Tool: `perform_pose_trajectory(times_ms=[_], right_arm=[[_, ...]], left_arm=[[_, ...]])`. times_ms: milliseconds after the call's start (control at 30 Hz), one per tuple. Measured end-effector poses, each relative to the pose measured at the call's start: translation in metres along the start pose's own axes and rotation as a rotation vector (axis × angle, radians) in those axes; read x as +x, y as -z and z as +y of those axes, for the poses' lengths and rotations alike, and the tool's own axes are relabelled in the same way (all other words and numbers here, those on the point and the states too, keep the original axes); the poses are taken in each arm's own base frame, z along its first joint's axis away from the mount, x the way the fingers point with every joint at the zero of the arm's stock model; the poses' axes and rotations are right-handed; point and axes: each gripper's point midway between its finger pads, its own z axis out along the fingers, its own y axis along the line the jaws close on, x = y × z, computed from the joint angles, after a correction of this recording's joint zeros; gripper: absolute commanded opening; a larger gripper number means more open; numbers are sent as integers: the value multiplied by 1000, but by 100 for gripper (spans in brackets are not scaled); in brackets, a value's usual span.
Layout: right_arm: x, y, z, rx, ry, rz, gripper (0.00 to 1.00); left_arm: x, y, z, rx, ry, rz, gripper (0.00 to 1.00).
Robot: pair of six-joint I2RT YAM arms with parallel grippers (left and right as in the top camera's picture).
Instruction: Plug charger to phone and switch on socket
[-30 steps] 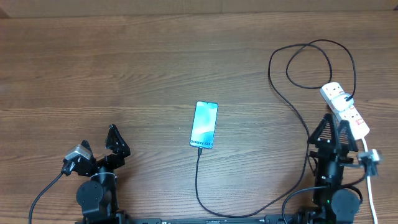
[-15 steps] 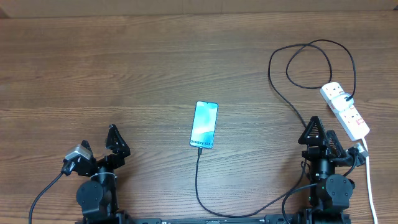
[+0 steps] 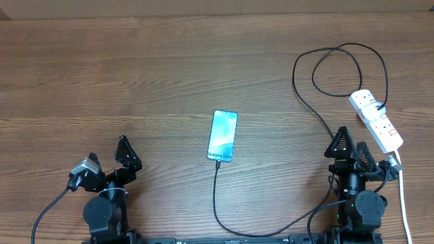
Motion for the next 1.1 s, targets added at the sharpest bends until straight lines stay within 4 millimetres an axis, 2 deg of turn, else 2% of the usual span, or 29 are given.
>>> perform_pose_trajectory(times_ms=[233, 367, 1100], right_arm=[[5, 1, 6, -41, 260, 25, 100], [6, 1, 8, -50, 334, 29, 100], [7, 1, 8, -56, 388, 30, 100]], left_arm=[[0, 0, 0, 0, 0, 0, 100], [0, 0, 0, 0, 0, 0, 99], [1, 0, -2, 9, -1, 4, 99]])
